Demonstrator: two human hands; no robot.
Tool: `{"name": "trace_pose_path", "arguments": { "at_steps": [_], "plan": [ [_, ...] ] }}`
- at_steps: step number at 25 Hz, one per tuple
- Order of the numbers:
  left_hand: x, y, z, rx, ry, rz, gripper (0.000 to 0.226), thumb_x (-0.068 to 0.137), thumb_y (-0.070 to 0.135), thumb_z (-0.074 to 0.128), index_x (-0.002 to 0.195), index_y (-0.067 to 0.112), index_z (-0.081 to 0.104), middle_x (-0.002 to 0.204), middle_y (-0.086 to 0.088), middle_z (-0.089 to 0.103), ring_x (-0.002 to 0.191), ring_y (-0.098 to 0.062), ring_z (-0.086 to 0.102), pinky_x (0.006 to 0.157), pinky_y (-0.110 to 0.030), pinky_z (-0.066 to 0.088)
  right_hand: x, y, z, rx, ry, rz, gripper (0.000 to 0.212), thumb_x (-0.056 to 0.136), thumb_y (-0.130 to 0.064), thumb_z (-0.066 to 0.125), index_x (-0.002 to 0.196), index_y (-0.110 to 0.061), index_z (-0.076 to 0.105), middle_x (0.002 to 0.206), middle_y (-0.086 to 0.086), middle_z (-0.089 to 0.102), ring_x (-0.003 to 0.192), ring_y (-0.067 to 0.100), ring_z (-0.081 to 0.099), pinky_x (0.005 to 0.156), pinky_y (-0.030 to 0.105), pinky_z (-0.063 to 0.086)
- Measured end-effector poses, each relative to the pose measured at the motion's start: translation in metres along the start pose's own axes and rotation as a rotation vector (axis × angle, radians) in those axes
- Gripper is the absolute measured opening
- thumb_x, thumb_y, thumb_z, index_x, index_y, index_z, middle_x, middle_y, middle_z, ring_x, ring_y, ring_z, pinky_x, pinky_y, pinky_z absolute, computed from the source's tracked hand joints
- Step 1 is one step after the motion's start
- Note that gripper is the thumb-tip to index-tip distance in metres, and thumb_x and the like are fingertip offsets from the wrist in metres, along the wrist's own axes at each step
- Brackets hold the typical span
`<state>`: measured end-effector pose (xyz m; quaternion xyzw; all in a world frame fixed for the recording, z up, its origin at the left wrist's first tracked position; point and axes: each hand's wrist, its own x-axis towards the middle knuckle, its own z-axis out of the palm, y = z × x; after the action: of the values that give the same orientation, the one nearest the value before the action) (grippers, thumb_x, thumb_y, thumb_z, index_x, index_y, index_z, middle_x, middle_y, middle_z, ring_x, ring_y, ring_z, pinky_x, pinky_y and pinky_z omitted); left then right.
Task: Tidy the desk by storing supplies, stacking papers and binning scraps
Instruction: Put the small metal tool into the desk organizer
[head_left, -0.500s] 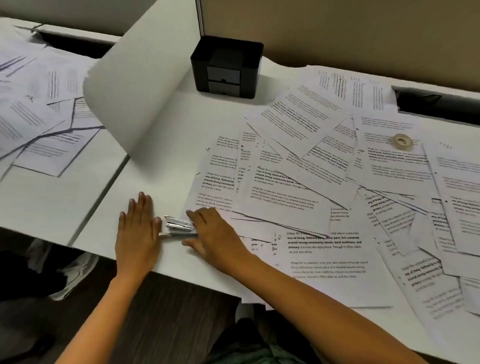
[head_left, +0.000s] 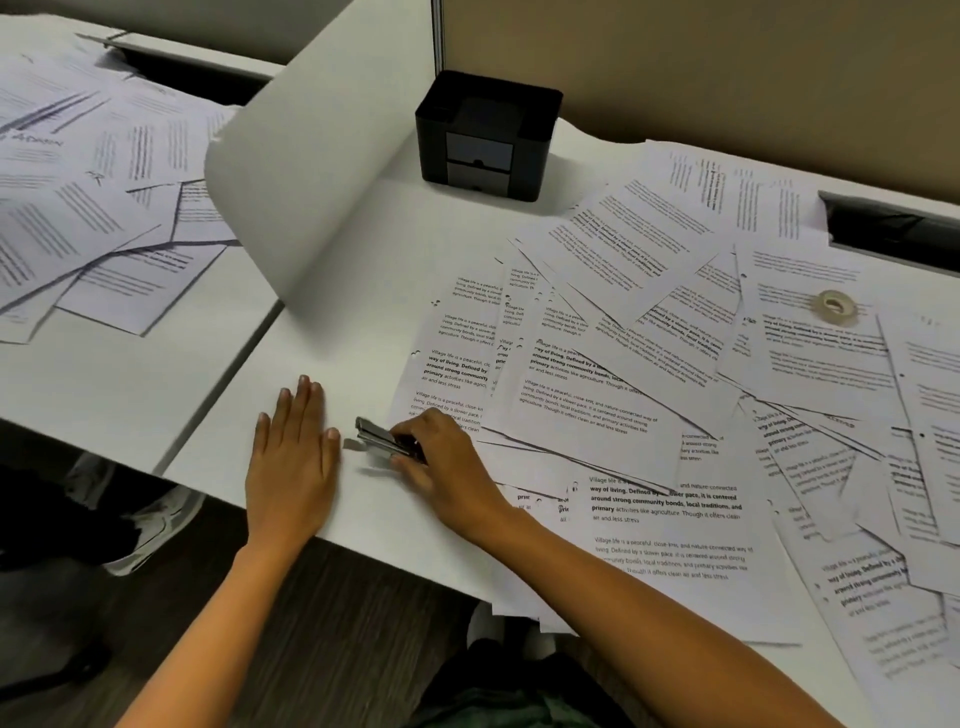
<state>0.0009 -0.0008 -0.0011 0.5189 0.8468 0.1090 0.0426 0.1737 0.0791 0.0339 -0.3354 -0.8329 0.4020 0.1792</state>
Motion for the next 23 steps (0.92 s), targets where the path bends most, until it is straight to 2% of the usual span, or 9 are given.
{"name": "trace_pose_path", "arguments": {
  "at_steps": [3,6,8,10,13,15,17,19,23],
  "plan": [
    [0.0,0.003,-0.002,0.008,0.006,-0.029,0.061,0.095,0.042,0.01,0.149,0.014,0.01,0.157,-0.001,0.007,0.145,-0.016,0.003,0.119,-0.039,0.004,-0.007,0.003,-0.021,0.211,0.036,0.179,0.027,0.091,-0.023,0.056,0.115,-0.012,0.055,0.109,0.004,0.056,0.093,0.012,0.052,0.076,0.014,0.039],
    [0.003,0.012,-0.005,0.0,-0.027,-0.074,0.057,0.098,0.036,0.018,0.149,0.011,0.01,0.157,-0.005,0.007,0.145,-0.021,0.003,0.118,-0.041,0.003,-0.011,0.007,-0.047,0.507,0.09,0.357,0.025,0.095,-0.02,0.05,0.119,-0.013,0.049,0.108,0.007,0.062,0.084,0.013,0.059,0.074,0.019,0.048],
    [0.01,0.026,-0.007,-0.144,-0.077,-0.154,0.056,0.1,0.031,0.027,0.149,0.011,0.009,0.158,-0.007,0.001,0.145,-0.024,-0.003,0.118,-0.042,-0.001,-0.007,0.011,-0.066,0.647,0.145,0.375,0.028,0.095,-0.016,0.049,0.123,-0.013,0.048,0.106,0.01,0.063,0.08,0.013,0.063,0.073,0.022,0.052],
    [0.026,0.041,-0.01,-0.292,-0.1,-0.168,0.057,0.1,0.029,0.031,0.149,0.01,0.01,0.158,-0.007,-0.003,0.145,-0.025,-0.004,0.118,-0.042,-0.003,0.006,0.012,-0.086,0.713,0.197,0.353,0.033,0.094,-0.013,0.052,0.126,-0.014,0.048,0.108,0.009,0.063,0.083,0.014,0.068,0.072,0.019,0.053],
    [0.056,0.051,-0.011,-0.288,-0.083,-0.087,0.059,0.099,0.031,0.035,0.149,0.01,0.012,0.158,-0.006,-0.001,0.146,-0.024,0.0,0.116,-0.041,-0.002,0.033,0.007,-0.108,0.7,0.279,0.313,0.036,0.088,-0.008,0.061,0.121,-0.017,0.05,0.111,0.005,0.062,0.092,0.015,0.069,0.076,0.024,0.054],
    [0.085,0.055,-0.011,-0.312,-0.142,-0.099,0.065,0.097,0.036,0.038,0.149,0.01,0.009,0.158,-0.007,-0.003,0.145,-0.026,-0.001,0.116,-0.042,-0.002,0.058,0.004,-0.119,0.649,0.365,0.314,0.036,0.085,-0.006,0.063,0.117,-0.018,0.05,0.109,0.0,0.063,0.095,0.013,0.066,0.077,0.027,0.052],
    [0.124,0.054,-0.009,-0.305,-0.202,-0.079,0.069,0.097,0.04,0.038,0.149,0.01,0.005,0.157,-0.009,-0.006,0.145,-0.027,-0.004,0.116,-0.042,-0.003,0.09,0.0,-0.128,0.596,0.489,0.339,0.034,0.084,-0.012,0.066,0.114,-0.017,0.051,0.104,-0.007,0.063,0.096,0.01,0.063,0.075,0.02,0.046],
    [0.16,0.05,-0.007,-0.246,-0.214,0.017,0.07,0.097,0.044,0.034,0.149,0.01,0.002,0.157,-0.008,-0.009,0.145,-0.024,-0.006,0.116,-0.039,-0.005,0.125,-0.006,-0.136,0.511,0.629,0.376,0.033,0.083,-0.021,0.068,0.112,-0.016,0.053,0.101,-0.008,0.062,0.098,0.011,0.061,0.078,0.019,0.043],
    [0.209,0.03,0.004,-0.109,-0.187,0.188,0.069,0.096,0.05,0.02,0.149,0.012,-0.005,0.157,-0.004,-0.012,0.144,-0.019,-0.012,0.118,-0.038,-0.006,0.192,-0.017,-0.151,0.4,0.8,0.31,0.039,0.082,-0.025,0.069,0.113,-0.018,0.047,0.103,-0.002,0.06,0.083,0.006,0.061,0.067,0.012,0.051]
  ]
}}
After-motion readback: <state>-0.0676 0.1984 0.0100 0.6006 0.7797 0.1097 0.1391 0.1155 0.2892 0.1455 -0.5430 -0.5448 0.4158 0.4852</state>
